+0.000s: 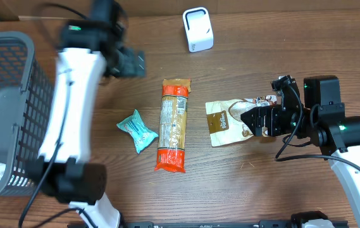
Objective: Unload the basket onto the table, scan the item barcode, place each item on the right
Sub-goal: 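Place the wipes pack on the table left of the spaghetti, then grasp the white Pantene tube in the basket with the left gripper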
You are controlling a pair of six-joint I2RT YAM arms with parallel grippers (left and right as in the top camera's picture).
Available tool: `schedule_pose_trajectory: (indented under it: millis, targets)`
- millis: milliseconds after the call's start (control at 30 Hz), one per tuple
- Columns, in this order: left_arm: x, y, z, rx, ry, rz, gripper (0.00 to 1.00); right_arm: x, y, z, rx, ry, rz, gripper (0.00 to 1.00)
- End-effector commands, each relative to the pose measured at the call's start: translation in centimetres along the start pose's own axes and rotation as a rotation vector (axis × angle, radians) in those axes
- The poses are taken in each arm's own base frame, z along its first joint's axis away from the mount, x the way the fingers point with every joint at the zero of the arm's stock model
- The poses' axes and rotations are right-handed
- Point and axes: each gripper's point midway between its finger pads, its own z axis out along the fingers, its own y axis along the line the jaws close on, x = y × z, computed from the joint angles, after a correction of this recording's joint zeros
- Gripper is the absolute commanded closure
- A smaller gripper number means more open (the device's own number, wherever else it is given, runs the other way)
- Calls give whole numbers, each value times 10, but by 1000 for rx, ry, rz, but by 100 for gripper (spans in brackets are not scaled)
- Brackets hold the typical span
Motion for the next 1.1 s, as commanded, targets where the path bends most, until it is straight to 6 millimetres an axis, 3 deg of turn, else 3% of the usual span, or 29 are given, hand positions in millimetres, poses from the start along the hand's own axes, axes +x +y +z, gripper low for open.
schedule_pose_trajectory:
  millis: [0, 33, 133, 300, 400, 533, 800, 967, 1067]
  targets:
    - [-14, 69, -85, -56, -194, -242, 0, -8, 4, -4, -8, -20, -23, 0]
    - [-10, 84, -91, -72, -196, -304, 0, -8, 4, -4, -8, -20, -22, 0]
    - [16, 157, -106, -163, -178, -575, 0, -8, 4, -4, -8, -20, -22, 0]
    - [76, 284, -115, -437, -138, -964, 0, -6, 2, -1, -4, -16, -21, 0]
    - [104, 324, -100, -464, -109, -1133, 0, -4, -1, 1, 10, -12, -18, 0]
    - [138, 350, -60, -481, -10, -1205, 0, -3, -2, 2, 13, -6, -15, 0]
    - [186, 353, 37, -459, 134, -1239, 0, -3, -5, 8, 13, 9, -7, 0]
    - [222, 359, 74, -517, 167, -1267, 0, -1, -8, 12, 19, 27, 3, 0]
    - [235, 368, 80, -592, 171, -1254, 0, 5, -10, 15, 22, 56, 17, 0]
